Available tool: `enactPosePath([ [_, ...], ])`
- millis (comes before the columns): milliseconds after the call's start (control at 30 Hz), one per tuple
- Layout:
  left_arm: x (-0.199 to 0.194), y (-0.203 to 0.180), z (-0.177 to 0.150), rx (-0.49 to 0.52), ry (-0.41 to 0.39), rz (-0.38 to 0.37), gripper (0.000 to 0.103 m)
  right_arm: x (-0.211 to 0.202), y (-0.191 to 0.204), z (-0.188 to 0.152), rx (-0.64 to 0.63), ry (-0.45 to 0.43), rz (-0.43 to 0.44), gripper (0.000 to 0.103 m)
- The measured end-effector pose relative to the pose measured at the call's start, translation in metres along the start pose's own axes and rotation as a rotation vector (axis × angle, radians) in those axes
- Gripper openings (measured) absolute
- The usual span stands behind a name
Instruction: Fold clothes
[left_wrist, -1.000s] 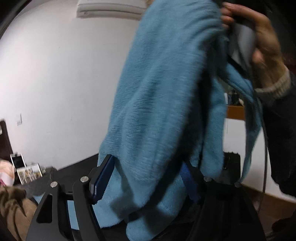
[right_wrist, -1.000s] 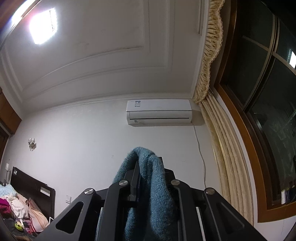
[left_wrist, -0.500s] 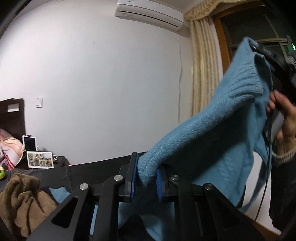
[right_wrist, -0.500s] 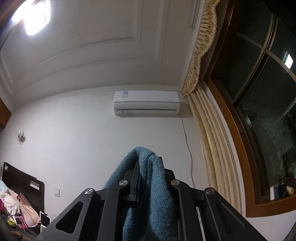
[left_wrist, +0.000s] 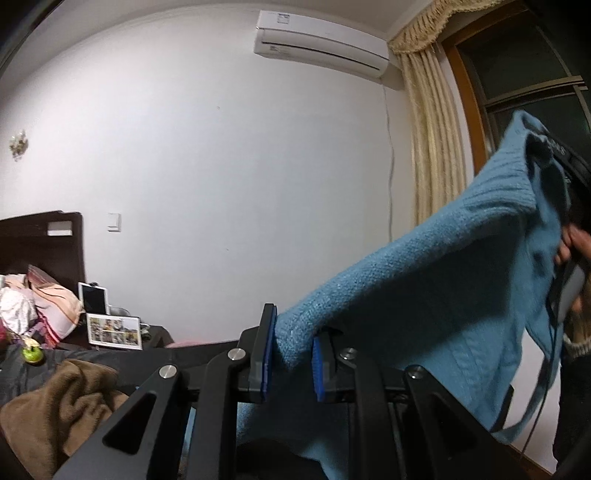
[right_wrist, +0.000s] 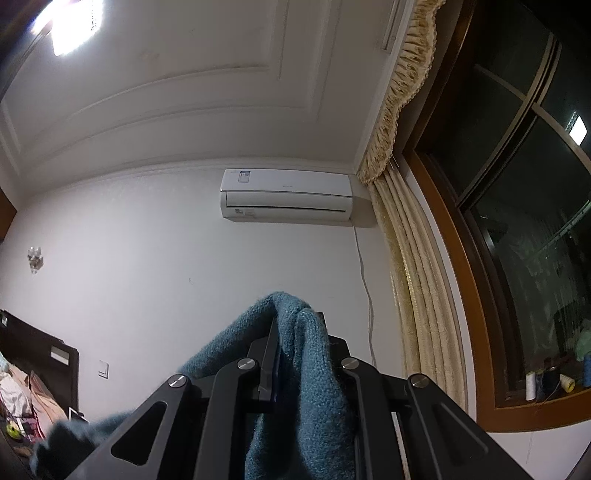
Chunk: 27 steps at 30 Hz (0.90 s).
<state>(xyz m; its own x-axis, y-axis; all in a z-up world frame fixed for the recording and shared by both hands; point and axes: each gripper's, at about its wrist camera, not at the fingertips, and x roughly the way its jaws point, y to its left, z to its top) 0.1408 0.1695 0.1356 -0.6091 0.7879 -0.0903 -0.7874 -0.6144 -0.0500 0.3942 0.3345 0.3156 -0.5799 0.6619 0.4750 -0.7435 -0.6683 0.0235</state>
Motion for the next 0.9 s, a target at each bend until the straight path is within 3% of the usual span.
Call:
enactPosePath([
  [600, -0.053, 0.02, 0.066, -0.005, -0.191, 0.141, 0.019, -0.012, -0.006, 0.023, -0.006, -0.037, 0.006, 0.015],
  [900, -0.076, 0.014, 0.076, 0.031, -0.256, 0.205, 0.019, -0.027, -0.005, 0.029, 0.012, -0.055, 0.013, 0.015],
])
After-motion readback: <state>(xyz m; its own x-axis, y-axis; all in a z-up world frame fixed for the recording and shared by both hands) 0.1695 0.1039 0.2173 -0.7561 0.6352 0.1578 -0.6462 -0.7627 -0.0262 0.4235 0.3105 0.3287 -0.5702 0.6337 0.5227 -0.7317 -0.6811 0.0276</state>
